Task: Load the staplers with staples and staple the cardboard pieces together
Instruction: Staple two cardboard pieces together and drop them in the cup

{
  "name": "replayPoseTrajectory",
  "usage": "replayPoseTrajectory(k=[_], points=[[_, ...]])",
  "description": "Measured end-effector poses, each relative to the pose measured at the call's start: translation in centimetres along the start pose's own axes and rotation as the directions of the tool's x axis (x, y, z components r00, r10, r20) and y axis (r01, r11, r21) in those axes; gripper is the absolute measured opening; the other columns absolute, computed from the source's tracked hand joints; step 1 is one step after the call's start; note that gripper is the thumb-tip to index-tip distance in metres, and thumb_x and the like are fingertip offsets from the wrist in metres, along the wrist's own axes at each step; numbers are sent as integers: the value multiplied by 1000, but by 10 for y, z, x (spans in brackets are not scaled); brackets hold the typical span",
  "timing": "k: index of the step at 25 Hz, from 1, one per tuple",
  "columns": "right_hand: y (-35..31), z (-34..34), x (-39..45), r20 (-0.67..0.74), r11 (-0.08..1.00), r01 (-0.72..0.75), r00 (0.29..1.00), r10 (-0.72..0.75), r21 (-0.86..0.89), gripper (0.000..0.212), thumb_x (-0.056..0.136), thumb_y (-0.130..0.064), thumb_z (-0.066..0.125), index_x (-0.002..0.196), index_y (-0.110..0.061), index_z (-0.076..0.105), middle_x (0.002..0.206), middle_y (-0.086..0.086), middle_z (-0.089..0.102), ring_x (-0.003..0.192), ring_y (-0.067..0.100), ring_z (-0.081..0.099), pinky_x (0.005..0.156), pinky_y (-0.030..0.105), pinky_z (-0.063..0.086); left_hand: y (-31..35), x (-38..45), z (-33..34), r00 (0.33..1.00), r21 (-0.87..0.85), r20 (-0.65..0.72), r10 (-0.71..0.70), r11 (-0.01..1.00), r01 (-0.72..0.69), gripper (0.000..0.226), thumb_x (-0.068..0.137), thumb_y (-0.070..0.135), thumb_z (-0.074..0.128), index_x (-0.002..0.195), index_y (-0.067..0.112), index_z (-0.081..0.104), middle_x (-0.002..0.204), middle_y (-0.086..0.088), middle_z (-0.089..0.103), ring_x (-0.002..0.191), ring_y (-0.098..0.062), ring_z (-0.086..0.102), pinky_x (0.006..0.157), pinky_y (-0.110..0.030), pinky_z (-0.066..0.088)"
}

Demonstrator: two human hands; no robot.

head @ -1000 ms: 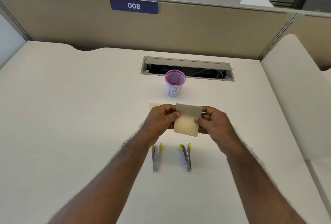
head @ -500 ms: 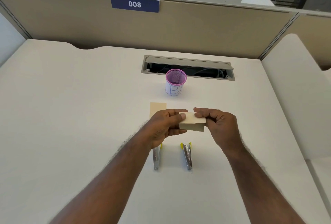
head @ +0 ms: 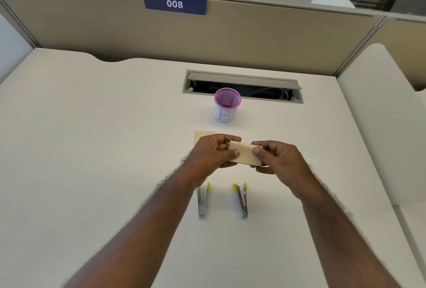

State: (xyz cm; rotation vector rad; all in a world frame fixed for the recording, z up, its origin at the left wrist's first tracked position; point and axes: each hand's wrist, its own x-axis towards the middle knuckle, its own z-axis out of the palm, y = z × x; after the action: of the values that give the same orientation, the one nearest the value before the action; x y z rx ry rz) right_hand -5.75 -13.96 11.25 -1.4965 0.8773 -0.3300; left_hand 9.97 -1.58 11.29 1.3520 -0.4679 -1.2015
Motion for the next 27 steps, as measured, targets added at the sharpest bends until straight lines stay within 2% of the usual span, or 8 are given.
replayPoseTrajectory(k=[2, 11, 16, 19, 22, 24, 25, 27], points=[[0, -2, 0, 17, 999, -22, 1000, 21, 25, 12, 90, -17, 69, 101, -19, 74, 85, 1, 77, 79, 24, 75, 64, 26, 58, 0, 0, -1, 1000, 13, 6, -4, 1000, 4, 27, 86, -7, 66, 103, 13, 68, 95, -8, 73, 84, -14, 72, 72, -26, 60], [5, -4, 1, -37, 994, -76, 996, 80, 84, 6, 82, -11, 76, 86, -15, 76, 76, 3, 77, 72, 16, 74, 58, 23, 57, -2, 0, 3, 999, 47, 22, -23, 999, 22, 21, 88, -4, 65, 102, 10, 69, 92, -7, 73, 80, -12, 71, 70, -26, 60], [6, -1, 2, -53, 995, -58, 997, 63, 83, 7, 81, -8, 77, 85, -14, 76, 72, 2, 76, 66, 14, 72, 56, 22, 57, -5, 2, 8, 998, 53, -62, 6, 999, -3, 4, 88, 12, 71, 90, 13, 74, 83, -3, 72, 76, -13, 69, 67, -28, 60], [6, 0, 1, -32, 994, -67, 997, 70, 86, 9, 80, -7, 77, 88, -10, 75, 72, 2, 76, 68, 14, 72, 59, 23, 58, -9, 3, 11, 992, 93, -120, 38, 995, -27, 8, 89, 12, 70, 82, 15, 74, 84, -6, 71, 76, -15, 67, 64, -27, 58], [6, -3, -1, 33, 997, -76, 997, 75, 33, 12, 80, -8, 78, 89, -15, 76, 73, 0, 75, 70, 13, 71, 64, 25, 59, -12, 3, 11, 986, 148, -154, 69, 988, -46, 11, 89, 11, 69, 79, 15, 73, 80, -5, 70, 72, -13, 66, 60, -23, 57], [5, -4, -3, 72, 998, -63, 995, 64, -22, 7, 82, -16, 78, 88, -18, 77, 75, -1, 75, 69, 11, 71, 66, 25, 59, -13, 3, 10, 983, 174, -158, 91, 983, -63, 12, 89, 10, 69, 79, 15, 73, 81, -6, 70, 73, -15, 65, 62, -26, 59], [5, -4, -4, 70, 998, -50, 996, 52, -37, 3, 83, -19, 76, 86, -19, 78, 75, -1, 75, 68, 10, 70, 65, 24, 59, -13, 3, 10, 983, 189, -152, 101, 979, -72, 12, 89, 10, 68, 80, 15, 73, 82, -7, 70, 74, -16, 65, 64, -27, 60], [5, -3, -3, 21, 998, -21, 1000, 23, -59, 9, 86, -18, 73, 79, -20, 78, 72, 0, 76, 67, 10, 71, 63, 23, 59, -12, 3, 12, 984, 223, -137, 116, 971, -84, 12, 90, 10, 68, 80, 15, 73, 84, -7, 70, 76, -16, 64, 66, -28, 60]])
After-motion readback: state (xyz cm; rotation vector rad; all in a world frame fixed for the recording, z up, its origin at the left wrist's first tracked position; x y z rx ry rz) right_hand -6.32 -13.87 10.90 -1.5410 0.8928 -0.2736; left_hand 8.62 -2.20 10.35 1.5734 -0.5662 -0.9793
